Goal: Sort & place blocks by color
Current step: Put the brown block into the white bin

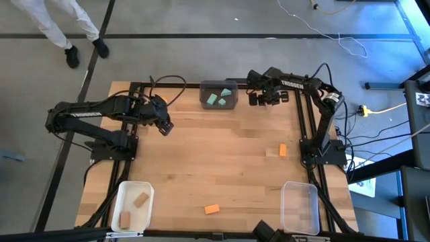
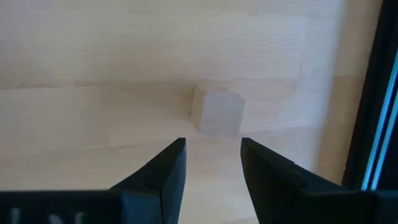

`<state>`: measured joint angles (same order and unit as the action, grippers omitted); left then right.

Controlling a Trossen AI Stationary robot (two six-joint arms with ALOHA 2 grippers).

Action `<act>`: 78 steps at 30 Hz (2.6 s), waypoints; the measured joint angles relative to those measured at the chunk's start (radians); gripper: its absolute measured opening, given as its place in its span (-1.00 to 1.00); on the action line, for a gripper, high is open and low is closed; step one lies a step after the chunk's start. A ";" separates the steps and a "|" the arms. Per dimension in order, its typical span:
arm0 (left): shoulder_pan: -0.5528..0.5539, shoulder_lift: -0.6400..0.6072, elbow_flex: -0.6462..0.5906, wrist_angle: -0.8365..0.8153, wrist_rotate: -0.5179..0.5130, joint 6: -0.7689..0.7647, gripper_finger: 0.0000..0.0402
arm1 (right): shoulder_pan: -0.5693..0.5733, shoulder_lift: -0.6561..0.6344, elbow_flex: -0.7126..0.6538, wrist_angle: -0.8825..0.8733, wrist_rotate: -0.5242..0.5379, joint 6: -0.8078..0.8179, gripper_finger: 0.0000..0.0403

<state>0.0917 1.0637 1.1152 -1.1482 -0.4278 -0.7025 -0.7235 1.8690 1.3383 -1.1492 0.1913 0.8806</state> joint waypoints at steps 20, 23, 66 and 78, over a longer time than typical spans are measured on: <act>0.000 0.000 0.000 0.000 -0.005 0.007 -0.21 | 0.008 0.001 -0.121 0.155 0.014 0.008 -0.23; 0.000 0.000 0.000 0.000 -0.002 0.007 -0.21 | 0.008 0.001 -0.121 0.164 0.053 0.018 -0.23; 0.000 0.000 0.000 0.000 -0.005 0.006 -0.21 | 0.045 0.043 -0.119 0.310 0.107 0.006 -0.23; 0.000 0.000 0.000 -0.001 0.001 0.006 -0.21 | 0.141 0.042 -0.119 0.313 0.046 -0.211 -0.23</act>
<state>0.0916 1.0637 1.1152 -1.1488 -0.4267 -0.6960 -0.5820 1.9110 1.2194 -0.8366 0.2374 0.6698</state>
